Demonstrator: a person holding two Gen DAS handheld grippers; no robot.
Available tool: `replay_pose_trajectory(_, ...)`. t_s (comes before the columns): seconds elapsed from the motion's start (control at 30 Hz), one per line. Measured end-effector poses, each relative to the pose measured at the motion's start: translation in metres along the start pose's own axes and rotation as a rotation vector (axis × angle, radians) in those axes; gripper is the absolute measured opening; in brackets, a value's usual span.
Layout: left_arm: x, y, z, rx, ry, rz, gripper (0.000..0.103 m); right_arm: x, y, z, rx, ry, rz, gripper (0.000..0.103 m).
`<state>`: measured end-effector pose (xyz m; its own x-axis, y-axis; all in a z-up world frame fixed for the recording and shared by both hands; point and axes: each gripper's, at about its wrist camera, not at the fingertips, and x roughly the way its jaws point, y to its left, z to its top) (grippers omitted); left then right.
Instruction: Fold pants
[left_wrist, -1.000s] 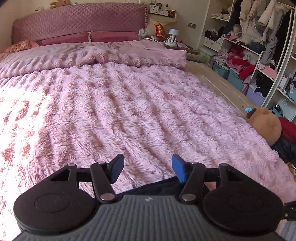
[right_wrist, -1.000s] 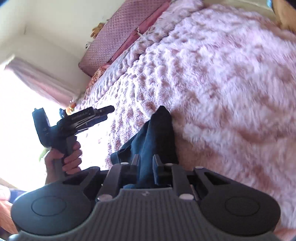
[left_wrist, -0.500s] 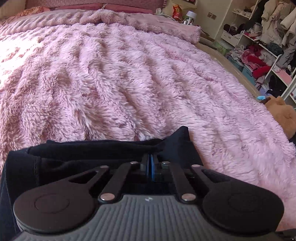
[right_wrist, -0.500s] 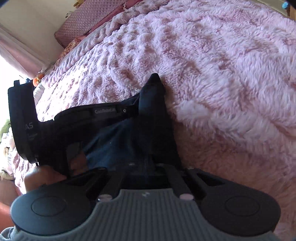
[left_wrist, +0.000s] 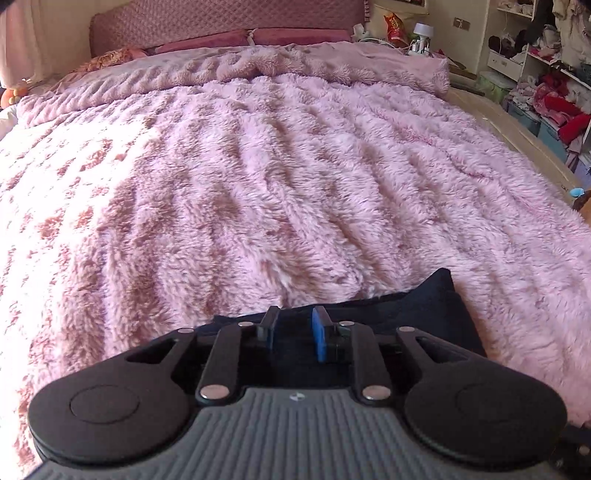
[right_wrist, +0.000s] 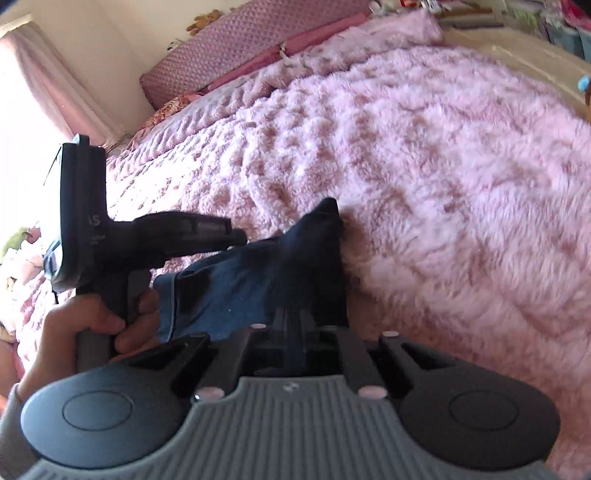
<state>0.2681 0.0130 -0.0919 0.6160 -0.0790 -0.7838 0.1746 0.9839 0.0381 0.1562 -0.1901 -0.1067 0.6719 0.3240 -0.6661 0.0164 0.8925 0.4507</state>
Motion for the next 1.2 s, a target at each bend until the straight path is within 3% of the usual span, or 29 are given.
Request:
replay_pose_trajectory(0.07, -0.014, 0.012, -0.014, -0.004, 0.026, 0.055, 0.025, -0.001, 0.011, 0.005, -0.068, -0.052, -0.018, 0.004)
replay_pose_trajectory(0.2, -0.025, 0.037, -0.047, -0.091, 0.035, 0.038, 0.029, 0.017, 0.018, 0.014, -0.09, -0.096, -0.015, 0.011)
replay_pose_trajectory(0.27, -0.026, 0.045, -0.064, -0.119, -0.026, 0.033, 0.029, 0.035, 0.022, 0.015, -0.127, -0.066, -0.021, 0.045)
replay_pose_trajectory(0.3, -0.025, 0.047, -0.071, -0.125, -0.046, 0.037, 0.031, 0.044, 0.025, 0.013, -0.162, -0.051, -0.024, 0.048)
replay_pose_trajectory(0.4, -0.016, 0.052, -0.084, -0.171, -0.071, 0.026, 0.038, 0.063, 0.031, 0.001, -0.257, -0.056, -0.108, 0.046)
replay_pose_trajectory(0.47, -0.01, 0.063, -0.088, -0.238, -0.079, 0.024, 0.055, 0.077, 0.023, -0.009, -0.276, -0.042, -0.176, 0.036)
replay_pose_trajectory(0.53, -0.009, 0.076, -0.089, -0.289, -0.088, -0.024, 0.055, 0.082, 0.014, -0.015, -0.274, -0.054, -0.188, 0.036)
replay_pose_trajectory(0.63, -0.013, 0.092, -0.089, -0.297, -0.104, 0.032, 0.057, 0.078, 0.008, -0.014, -0.264, -0.054, -0.182, 0.036)
replay_pose_trajectory(0.7, -0.018, 0.109, -0.09, -0.361, -0.103, 0.062, 0.054, 0.076, 0.006, -0.01, -0.25, -0.047, -0.186, 0.037)
replay_pose_trajectory(0.77, -0.025, 0.129, -0.089, -0.421, -0.101, 0.11, 0.052, 0.07, 0.002, -0.005, -0.23, -0.043, -0.224, 0.062)
replay_pose_trajectory(0.9, -0.049, 0.159, -0.089, -0.52, -0.092, -0.032, 0.052, 0.047, -0.023, 0.006, -0.109, -0.038, -0.11, 0.061)
replay_pose_trajectory(1.0, -0.067, 0.159, -0.093, -0.517, -0.092, -0.149, 0.054, 0.018, -0.036, 0.009, -0.062, -0.089, -0.028, 0.062)
replay_pose_trajectory(1.03, -0.069, 0.155, -0.093, -0.501, -0.078, -0.161, 0.054, 0.013, -0.039, 0.01, -0.061, -0.085, -0.012, 0.062)
replay_pose_trajectory(1.1, -0.069, 0.149, -0.095, -0.485, -0.062, -0.113, 0.055, 0.015, -0.046, 0.014, -0.049, -0.02, -0.001, 0.062)
replay_pose_trajectory(1.13, -0.063, 0.149, -0.099, -0.489, -0.032, -0.069, 0.055, 0.018, -0.053, 0.015, -0.009, 0.023, 0.023, 0.062)
replay_pose_trajectory(1.2, -0.049, 0.161, -0.107, -0.557, 0.047, -0.101, 0.055, 0.026, -0.074, 0.015, 0.159, 0.104, 0.114, 0.063)
